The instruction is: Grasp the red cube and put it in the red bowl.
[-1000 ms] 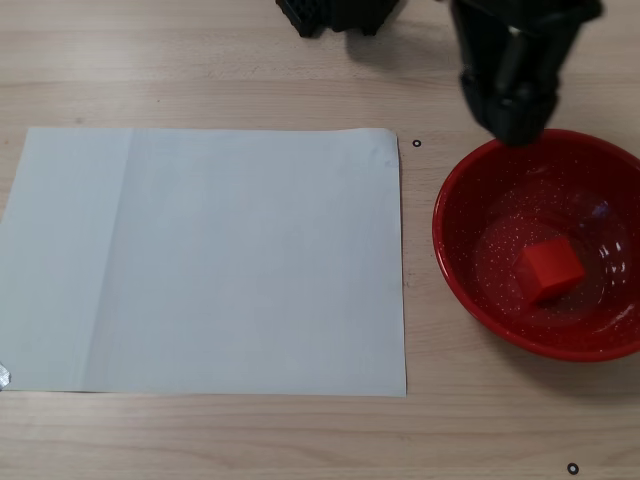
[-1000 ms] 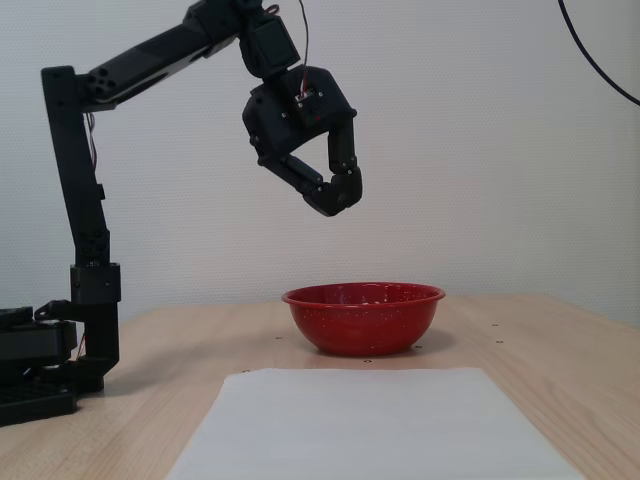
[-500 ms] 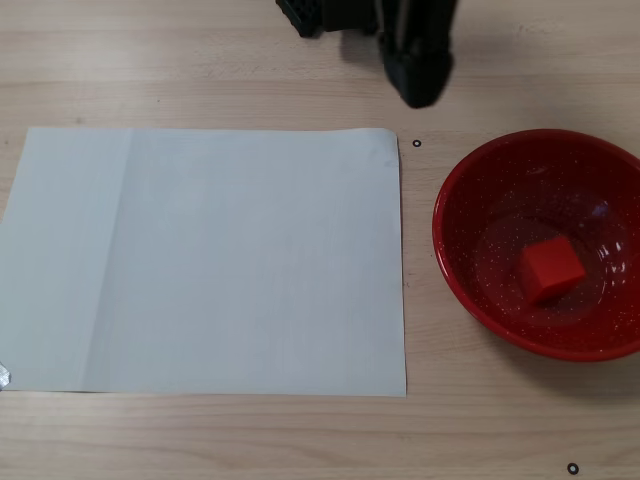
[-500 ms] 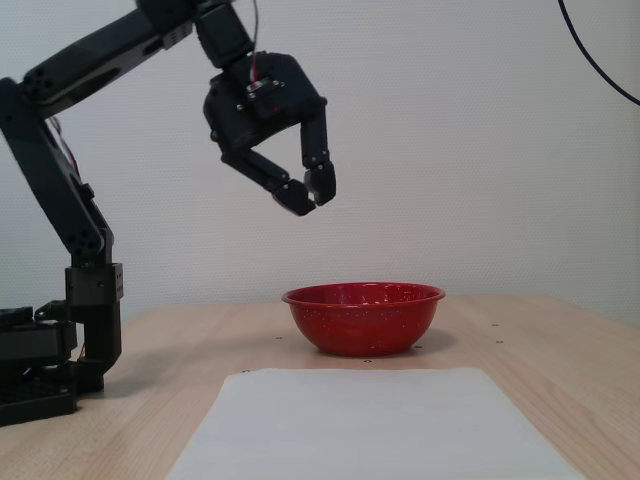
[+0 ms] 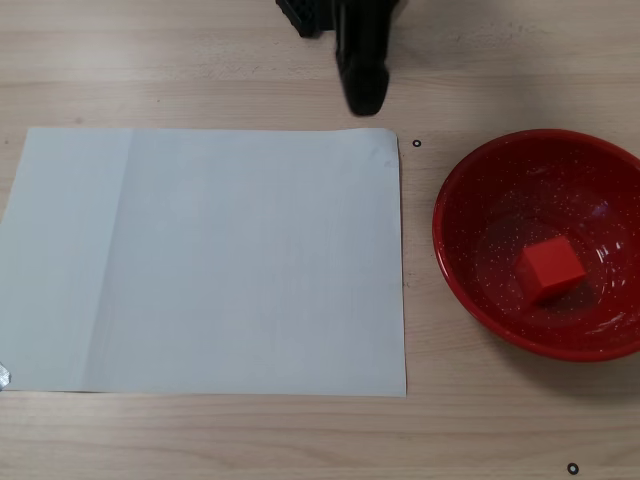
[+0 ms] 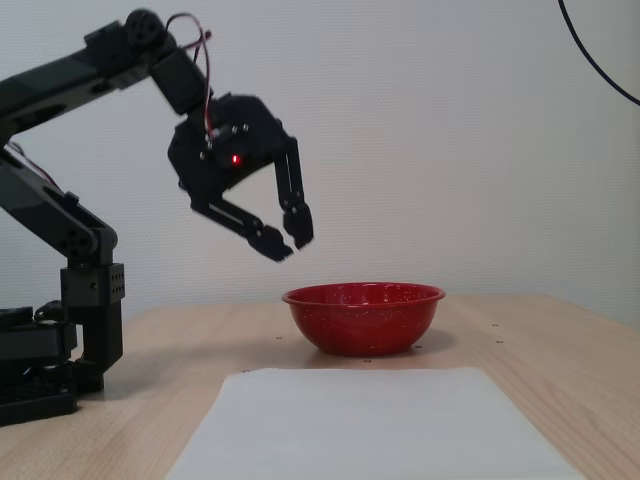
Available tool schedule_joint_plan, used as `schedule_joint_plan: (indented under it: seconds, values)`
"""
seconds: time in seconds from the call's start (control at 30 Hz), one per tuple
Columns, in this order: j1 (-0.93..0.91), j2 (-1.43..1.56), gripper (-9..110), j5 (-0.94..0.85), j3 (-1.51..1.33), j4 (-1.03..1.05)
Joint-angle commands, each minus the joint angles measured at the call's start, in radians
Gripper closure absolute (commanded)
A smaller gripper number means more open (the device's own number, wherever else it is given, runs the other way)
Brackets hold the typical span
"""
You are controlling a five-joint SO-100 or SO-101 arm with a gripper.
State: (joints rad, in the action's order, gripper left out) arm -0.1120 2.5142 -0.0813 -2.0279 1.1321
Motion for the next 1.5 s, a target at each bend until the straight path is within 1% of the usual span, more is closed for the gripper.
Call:
schedule_joint_plan:
  seconds: [0.0, 0.37, 0.57, 1.0, 1.13, 1.33, 1.47]
  values:
    - [0.006, 0.091, 101, -0.002, -0.020, -0.084]
    - [0.003, 0.327, 101, -0.038, -0.460, -0.408]
    - [-0.005, 0.466, 101, -0.049, -0.664, -0.509]
    - [0.000, 0.712, 101, -0.071, -1.006, -0.661]
    - [-0.006, 0.762, 101, -0.061, -1.074, -0.661]
    - [-0.031, 0.764, 101, -0.081, -1.075, -0.586]
    - [-0.034, 0.764, 101, -0.057, -1.075, -0.505]
